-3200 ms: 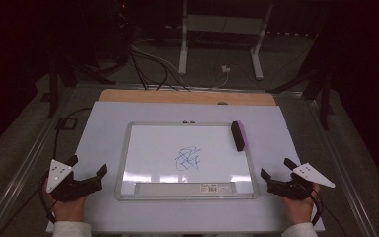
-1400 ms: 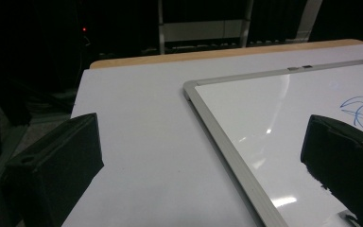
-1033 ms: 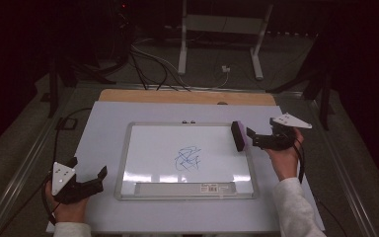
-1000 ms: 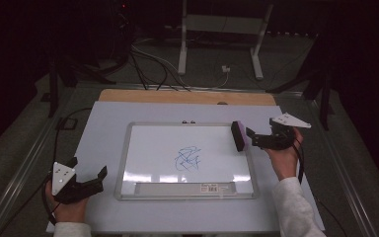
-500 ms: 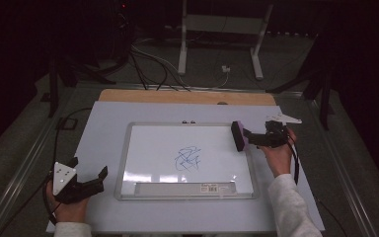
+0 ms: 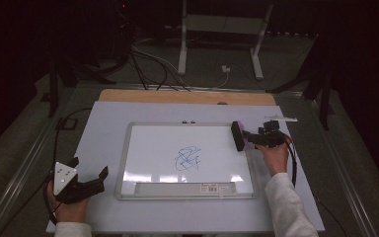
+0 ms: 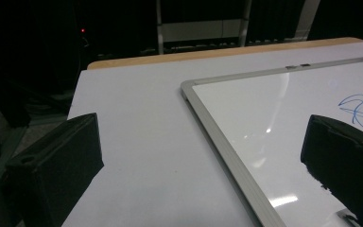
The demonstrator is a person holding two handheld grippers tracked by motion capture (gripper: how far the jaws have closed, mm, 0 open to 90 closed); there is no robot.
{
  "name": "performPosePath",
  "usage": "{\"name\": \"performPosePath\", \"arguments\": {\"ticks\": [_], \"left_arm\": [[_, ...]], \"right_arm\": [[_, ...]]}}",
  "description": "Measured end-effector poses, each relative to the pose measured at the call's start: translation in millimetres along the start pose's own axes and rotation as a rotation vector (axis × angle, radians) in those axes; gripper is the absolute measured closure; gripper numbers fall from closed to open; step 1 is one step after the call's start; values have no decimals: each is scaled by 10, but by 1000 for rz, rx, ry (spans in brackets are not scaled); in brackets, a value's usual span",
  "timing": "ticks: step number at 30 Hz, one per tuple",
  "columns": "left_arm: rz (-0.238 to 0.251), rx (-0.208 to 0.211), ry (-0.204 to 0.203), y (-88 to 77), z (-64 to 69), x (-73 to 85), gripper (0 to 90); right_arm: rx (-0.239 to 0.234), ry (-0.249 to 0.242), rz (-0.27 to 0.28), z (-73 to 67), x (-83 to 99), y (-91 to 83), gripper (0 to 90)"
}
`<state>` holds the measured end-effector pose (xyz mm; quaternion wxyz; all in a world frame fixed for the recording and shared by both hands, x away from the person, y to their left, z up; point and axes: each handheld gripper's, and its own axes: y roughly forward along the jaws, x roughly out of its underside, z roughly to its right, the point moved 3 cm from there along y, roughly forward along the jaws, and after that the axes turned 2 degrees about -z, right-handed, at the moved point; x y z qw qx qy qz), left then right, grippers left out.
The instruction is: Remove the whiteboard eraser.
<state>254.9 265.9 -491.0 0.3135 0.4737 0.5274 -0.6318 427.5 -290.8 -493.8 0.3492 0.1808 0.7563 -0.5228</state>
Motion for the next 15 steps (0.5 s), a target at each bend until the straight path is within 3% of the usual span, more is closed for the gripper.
{"name": "performPosePath", "arguments": {"ticks": [2, 7, 15], "left_arm": [[0, 0, 0, -1, 0, 0, 6], [0, 0, 1, 1, 0, 1, 6], [-2, 0, 3, 3, 3, 1, 6]], "right_arm": [[-10, 6, -7, -15, 4, 17, 318], [-23, 18, -11, -37, 13, 42, 376], [-38, 50, -29, -28, 32, 84, 399]]}}
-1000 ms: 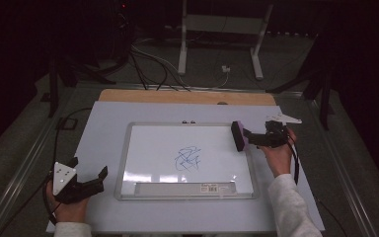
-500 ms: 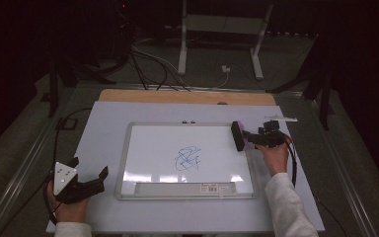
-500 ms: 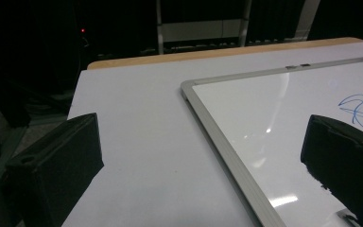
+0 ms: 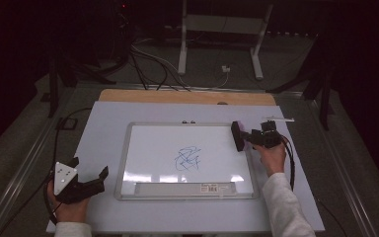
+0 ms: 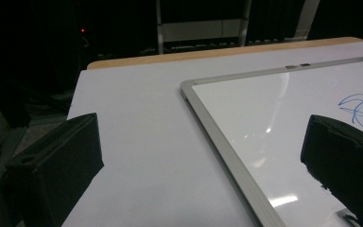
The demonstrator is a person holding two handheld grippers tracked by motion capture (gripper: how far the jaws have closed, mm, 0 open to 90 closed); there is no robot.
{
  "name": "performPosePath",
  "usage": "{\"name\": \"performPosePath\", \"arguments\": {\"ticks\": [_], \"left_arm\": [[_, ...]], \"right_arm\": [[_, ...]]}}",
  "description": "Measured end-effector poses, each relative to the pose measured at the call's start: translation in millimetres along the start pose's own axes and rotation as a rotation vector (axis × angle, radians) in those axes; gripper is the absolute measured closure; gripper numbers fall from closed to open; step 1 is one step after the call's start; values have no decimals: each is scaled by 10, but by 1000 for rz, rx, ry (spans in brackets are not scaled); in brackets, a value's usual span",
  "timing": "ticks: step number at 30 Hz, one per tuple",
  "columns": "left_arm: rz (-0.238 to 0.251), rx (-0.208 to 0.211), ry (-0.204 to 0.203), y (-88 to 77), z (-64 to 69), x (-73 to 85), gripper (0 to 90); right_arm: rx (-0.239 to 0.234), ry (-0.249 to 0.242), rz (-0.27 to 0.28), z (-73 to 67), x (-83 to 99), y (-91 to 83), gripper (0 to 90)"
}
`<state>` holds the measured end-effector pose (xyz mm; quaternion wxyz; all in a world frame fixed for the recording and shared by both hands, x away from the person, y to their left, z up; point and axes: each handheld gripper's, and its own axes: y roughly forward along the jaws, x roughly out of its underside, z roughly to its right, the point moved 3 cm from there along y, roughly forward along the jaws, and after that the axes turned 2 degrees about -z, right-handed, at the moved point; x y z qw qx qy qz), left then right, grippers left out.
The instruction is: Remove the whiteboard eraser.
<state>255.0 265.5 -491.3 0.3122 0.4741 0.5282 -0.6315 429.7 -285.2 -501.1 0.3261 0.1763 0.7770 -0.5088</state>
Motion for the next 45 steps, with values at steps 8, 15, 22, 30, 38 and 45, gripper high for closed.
{"name": "performPosePath", "arguments": {"ticks": [8, 15, 22, 30, 38, 45], "left_arm": [[-5, 3, 3, 7, 8, 2, 6], [-5, 3, 5, 11, 14, 1, 6], [-3, 1, 3, -2, -3, 1, 6], [-3, 1, 4, -1, 0, 1, 6], [-3, 1, 5, 0, 2, 1, 6], [-3, 0, 5, -1, -1, 1, 6]], "right_arm": [[0, 13, -5, -12, 8, 26, 393], [-24, 12, -16, -59, 13, 63, 382], [-52, 13, -37, -173, 26, 180, 368], [-73, 21, -59, -195, 52, 231, 379], [-72, 15, -81, -217, 70, 270, 384], [-51, -10, -89, -237, 80, 280, 405]]}}
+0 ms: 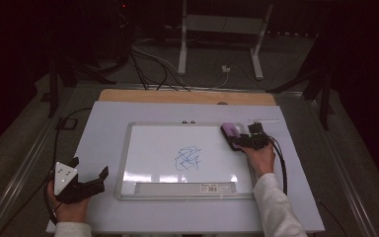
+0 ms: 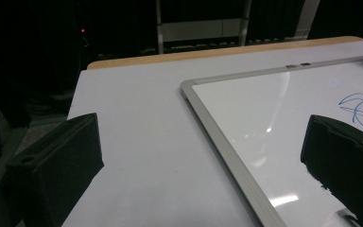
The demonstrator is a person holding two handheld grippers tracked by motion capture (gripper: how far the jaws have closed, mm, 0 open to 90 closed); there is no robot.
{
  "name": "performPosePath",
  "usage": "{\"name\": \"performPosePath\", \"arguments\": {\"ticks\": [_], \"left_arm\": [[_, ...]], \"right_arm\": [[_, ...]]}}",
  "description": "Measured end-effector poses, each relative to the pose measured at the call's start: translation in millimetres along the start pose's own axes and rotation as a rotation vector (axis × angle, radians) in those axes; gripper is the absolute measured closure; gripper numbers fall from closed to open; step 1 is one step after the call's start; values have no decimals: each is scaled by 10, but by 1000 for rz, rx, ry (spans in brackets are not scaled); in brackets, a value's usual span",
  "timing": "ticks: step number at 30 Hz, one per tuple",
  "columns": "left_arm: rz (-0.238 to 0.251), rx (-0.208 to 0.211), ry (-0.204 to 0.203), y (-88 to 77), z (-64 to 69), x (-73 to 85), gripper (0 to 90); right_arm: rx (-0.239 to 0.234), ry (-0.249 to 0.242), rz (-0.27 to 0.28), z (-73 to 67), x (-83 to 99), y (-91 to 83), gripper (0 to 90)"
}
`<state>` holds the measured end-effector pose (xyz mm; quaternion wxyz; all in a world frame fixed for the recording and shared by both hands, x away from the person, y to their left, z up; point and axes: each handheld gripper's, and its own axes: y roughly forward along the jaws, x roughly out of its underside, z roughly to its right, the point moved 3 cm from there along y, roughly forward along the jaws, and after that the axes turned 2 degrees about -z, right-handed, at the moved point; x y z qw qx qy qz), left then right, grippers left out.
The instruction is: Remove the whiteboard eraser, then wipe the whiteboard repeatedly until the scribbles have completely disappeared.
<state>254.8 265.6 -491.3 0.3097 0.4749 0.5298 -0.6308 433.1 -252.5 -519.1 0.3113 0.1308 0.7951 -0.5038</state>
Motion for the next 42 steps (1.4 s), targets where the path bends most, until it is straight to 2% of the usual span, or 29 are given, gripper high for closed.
{"name": "performPosePath", "arguments": {"ticks": [11, 19, 28, 42], "left_arm": [[-1, 0, -1, 6, 6, 1, 6], [-3, 0, 1, 10, 5, 7, 6], [-4, -1, 1, 18, 8, 9, 6], [-6, 1, 4, 27, 16, 7, 6]], "right_arm": [[-1, -25, 37, -70, -35, -63, 407], [-3, -36, 42, -98, -44, -76, 407], [-20, -78, 67, -245, -73, -117, 407], [-30, -105, 88, -321, -87, -179, 407]]}}
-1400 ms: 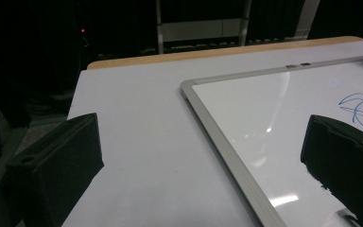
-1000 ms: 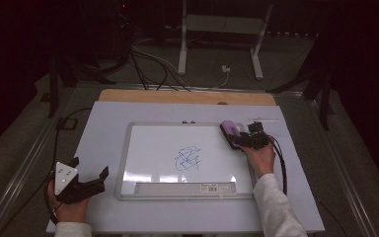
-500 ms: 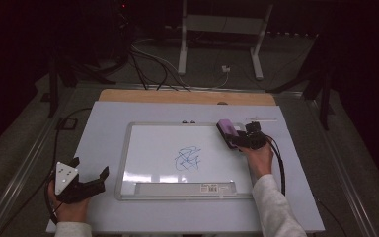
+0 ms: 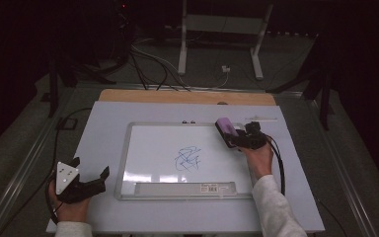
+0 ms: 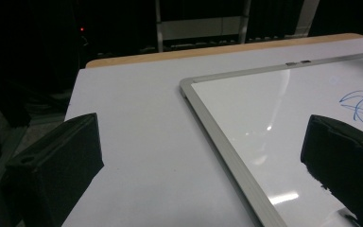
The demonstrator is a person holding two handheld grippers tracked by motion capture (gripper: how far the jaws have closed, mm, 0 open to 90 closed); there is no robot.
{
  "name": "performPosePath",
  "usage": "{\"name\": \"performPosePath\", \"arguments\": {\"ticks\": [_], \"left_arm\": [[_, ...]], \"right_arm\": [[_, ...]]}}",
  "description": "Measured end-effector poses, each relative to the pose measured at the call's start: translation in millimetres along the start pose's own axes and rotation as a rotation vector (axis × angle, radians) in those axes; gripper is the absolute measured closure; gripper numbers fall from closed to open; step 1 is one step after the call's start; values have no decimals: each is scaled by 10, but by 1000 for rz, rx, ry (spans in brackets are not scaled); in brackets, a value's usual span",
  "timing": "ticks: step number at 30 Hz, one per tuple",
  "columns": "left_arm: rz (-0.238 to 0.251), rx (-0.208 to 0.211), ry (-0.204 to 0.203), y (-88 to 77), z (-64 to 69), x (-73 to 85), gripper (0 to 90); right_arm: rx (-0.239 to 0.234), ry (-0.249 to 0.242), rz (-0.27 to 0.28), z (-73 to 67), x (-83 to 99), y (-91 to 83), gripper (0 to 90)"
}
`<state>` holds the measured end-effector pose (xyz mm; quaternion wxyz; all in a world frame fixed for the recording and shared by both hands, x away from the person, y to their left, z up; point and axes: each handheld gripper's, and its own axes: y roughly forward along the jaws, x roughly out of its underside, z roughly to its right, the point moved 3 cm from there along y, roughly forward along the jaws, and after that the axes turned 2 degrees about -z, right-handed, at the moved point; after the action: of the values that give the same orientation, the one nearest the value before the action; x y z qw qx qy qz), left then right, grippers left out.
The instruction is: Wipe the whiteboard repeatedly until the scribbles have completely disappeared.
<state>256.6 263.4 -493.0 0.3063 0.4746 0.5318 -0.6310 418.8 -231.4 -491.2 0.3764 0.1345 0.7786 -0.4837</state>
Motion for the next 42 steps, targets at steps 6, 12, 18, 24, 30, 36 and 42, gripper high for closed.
{"name": "performPosePath", "arguments": {"ticks": [6, 12, 18, 24, 30, 36, 42], "left_arm": [[-5, 5, 8, 19, 23, 0, 6], [-4, 0, 7, 6, 12, 4, 6], [-7, 1, 7, 10, 15, 8, 6], [-6, 0, 10, 5, 16, 10, 6], [-7, 0, 10, 8, 15, 10, 6], [-8, -1, 11, 2, 12, 17, 6], [-9, -1, 12, 2, 12, 22, 6]], "right_arm": [[-6, -24, 8, -70, -14, -28, 407], [-13, -56, 10, -165, -39, -34, 407], [-18, -97, 0, -282, -43, -8, 407], [-32, -126, -7, -397, -21, 27, 408], [-40, -155, -15, -502, -13, 76, 408], [-32, -176, -30, -563, 14, 146, 408], [-23, -200, -41, -629, 39, 185, 409]]}}
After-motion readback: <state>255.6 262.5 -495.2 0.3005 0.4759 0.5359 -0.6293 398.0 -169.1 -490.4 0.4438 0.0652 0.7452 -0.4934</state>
